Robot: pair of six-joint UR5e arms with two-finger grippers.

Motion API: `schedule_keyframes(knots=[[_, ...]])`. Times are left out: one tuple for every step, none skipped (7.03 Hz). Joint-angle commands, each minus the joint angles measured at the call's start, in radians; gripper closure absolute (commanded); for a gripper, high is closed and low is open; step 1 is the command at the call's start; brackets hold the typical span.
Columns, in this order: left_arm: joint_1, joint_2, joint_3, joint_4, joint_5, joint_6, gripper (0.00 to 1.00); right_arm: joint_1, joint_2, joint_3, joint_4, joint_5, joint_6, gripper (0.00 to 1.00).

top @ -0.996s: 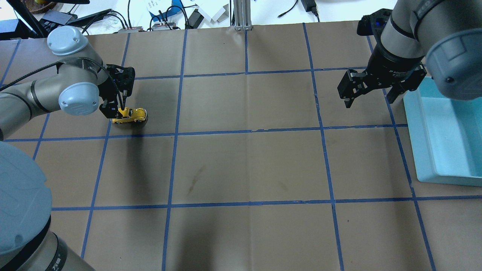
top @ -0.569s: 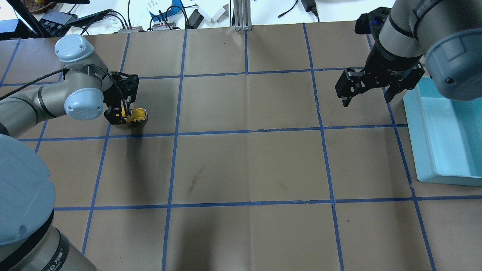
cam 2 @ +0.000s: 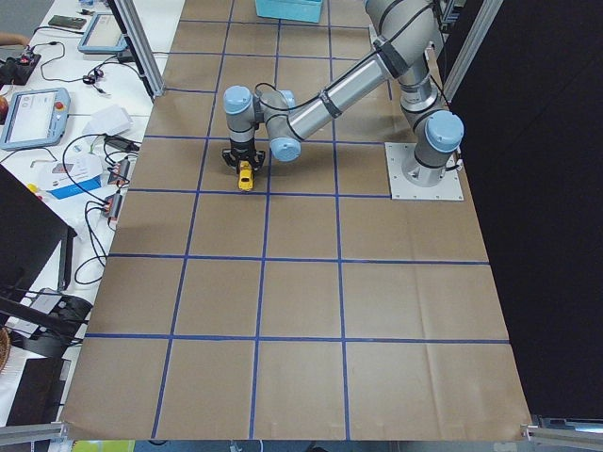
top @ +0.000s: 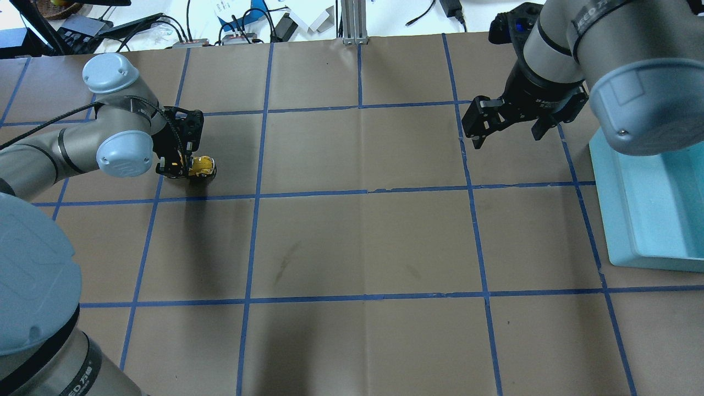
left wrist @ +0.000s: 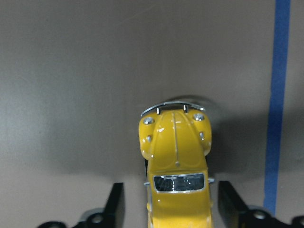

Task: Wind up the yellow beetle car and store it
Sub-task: 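Pull the held car backward along the table with the left gripper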

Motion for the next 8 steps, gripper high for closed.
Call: schedule_keyframes(knots=[[0.0,0.005,-0.003,0.0,0.032,0.0,0.42,-0.011,0.002,0.001,0.0,-0.031,-0.004,0.0],[0.0,0.005,0.0,0.0,0.033,0.001,0.44,-0.017,0.002,0.001,0.0,-0.054,-0.006,0.0],[0.0,0.006,0.001,0.0,0.034,0.0,0.61,-0.026,0.002,0.003,0.003,-0.054,-0.006,0.0],[0.0,0.006,0.004,0.0,0.034,0.0,0.73,-0.023,0.002,0.003,0.004,-0.053,-0.006,0.0],[-0.002,0.012,0.01,-0.005,0.034,-0.007,0.83,-0.022,0.002,0.003,0.004,-0.054,-0.006,0.0],[-0.002,0.029,0.01,-0.011,0.033,-0.013,0.91,-0.022,0.002,0.003,0.004,-0.054,-0.006,0.0],[-0.011,0.045,0.012,-0.014,0.028,-0.037,0.98,-0.025,0.002,0.003,0.005,-0.054,-0.007,0.0],[-0.034,0.051,0.012,-0.016,0.022,-0.078,1.0,-0.023,0.002,0.003,0.005,-0.054,-0.007,0.0]])
